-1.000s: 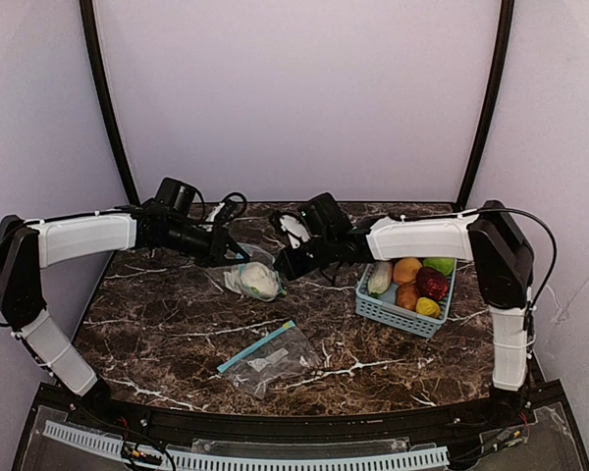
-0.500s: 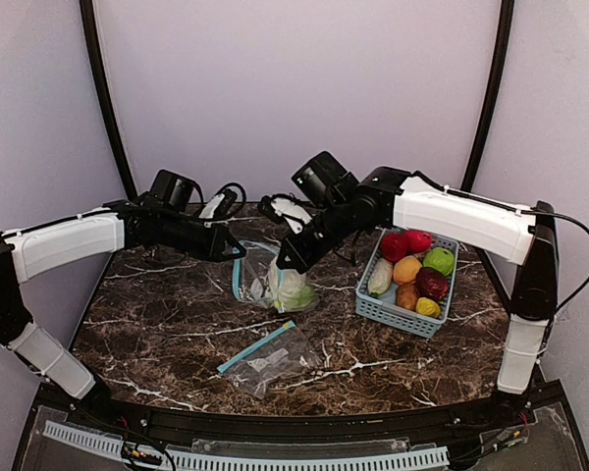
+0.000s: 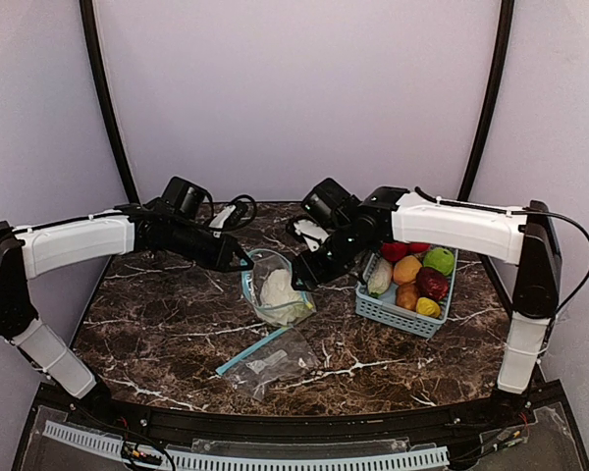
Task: Place the food in the zip-top bag and seal the zipper
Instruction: Adjust the zipper food storage bag at the center of the board.
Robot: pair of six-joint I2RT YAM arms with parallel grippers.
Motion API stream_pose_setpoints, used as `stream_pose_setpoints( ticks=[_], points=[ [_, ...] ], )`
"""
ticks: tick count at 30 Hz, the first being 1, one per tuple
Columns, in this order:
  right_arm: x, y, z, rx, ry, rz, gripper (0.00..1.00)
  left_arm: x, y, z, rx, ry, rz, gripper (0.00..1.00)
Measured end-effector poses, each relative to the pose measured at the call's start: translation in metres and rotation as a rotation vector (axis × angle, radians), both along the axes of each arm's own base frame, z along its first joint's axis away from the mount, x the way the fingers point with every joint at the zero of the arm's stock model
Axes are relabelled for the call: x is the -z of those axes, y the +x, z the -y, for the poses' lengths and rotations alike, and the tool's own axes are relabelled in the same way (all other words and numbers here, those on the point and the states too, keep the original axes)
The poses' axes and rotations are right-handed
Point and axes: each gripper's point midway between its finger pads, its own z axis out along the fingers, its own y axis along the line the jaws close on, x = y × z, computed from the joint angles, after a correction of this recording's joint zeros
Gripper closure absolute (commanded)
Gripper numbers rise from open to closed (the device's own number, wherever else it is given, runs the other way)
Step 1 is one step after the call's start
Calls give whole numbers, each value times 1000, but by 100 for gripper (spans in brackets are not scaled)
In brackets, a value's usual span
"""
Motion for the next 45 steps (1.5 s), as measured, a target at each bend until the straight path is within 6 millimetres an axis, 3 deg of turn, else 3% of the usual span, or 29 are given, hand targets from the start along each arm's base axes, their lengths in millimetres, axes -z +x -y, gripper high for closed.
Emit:
stream_pose_setpoints(
  ticks=[4,10,13,18,21,27,39,45],
  points=[
    [-5,-1,-17,18,48,39,14,0,-2,2,8,-8,-11,99],
    [-12,5,-31,114,76,115,4,-1,-2,3,11,-18,-13,99],
    [-3,20,-33,182,46,140,2,-1,-2,3,11,-20,-14,99],
    [33,36,-39,234,-23,139,1,-2,-2,4,11,-22,-12,99],
    [49,38,-37,243,-61,134,1,-3,-1,4,10,-25,-9,99],
    [60,46,-34,267,-101,161,2,-3,0,3,4,-23,-9,99],
    [55,53,-5,359,-173,227,1,-4,11,-25,-93,109,85,99],
    [52,55,1,390,-157,224,1,-5,12,-29,-98,121,97,99]
  ],
)
